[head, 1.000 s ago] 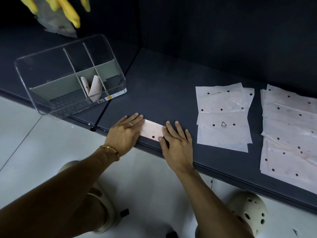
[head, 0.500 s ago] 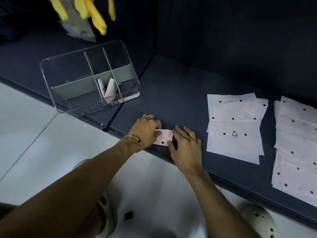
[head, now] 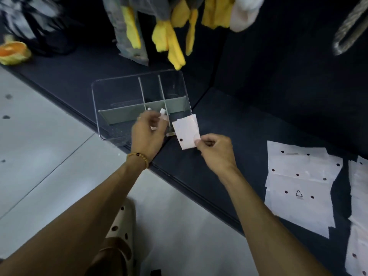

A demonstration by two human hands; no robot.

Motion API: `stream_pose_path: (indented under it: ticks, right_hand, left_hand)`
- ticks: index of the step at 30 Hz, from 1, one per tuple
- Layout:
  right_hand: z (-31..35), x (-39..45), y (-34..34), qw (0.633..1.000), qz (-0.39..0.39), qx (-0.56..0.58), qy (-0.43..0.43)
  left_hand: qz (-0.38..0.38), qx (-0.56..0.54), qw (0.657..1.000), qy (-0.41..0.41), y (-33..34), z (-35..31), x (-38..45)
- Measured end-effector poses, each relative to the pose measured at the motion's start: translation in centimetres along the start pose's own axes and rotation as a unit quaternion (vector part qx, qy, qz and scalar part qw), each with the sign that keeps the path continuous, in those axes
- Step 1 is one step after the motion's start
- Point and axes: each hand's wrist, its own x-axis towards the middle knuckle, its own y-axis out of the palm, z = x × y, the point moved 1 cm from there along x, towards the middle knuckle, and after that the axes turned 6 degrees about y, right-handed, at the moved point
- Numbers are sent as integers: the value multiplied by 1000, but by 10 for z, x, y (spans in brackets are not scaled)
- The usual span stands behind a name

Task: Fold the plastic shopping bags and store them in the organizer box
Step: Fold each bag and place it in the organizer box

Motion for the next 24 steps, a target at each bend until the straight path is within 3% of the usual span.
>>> stream_pose_path:
  ticks: [2, 4, 7, 10, 15, 19, 24]
  right_hand:
    - [10, 8, 11, 998, -3, 57, 28]
    - [19, 15, 21, 994, -2, 93, 50]
    - [32, 24, 30, 990, 9, 121, 71]
    - [42, 28, 35, 988, 28, 132, 76]
    - [56, 36, 48, 987, 42, 131, 79]
    - [56, 45, 67, 996, 52, 9, 74]
    - [46, 36, 65, 968, -103, -220, -61]
  left_hand:
    - [-70, 130, 989, -25, -10, 17, 18]
    - [-37, 250, 965, -69, -10, 30, 28]
    - [13, 341, 935, -101, 1, 33, 32]
    - [10, 354, 929, -110, 3, 31, 39]
    - [26, 296, 949, -103, -5, 35, 35]
    - [2, 300, 951, -76, -5, 39, 19]
    - [-16, 291, 954, -66, -7, 41, 8]
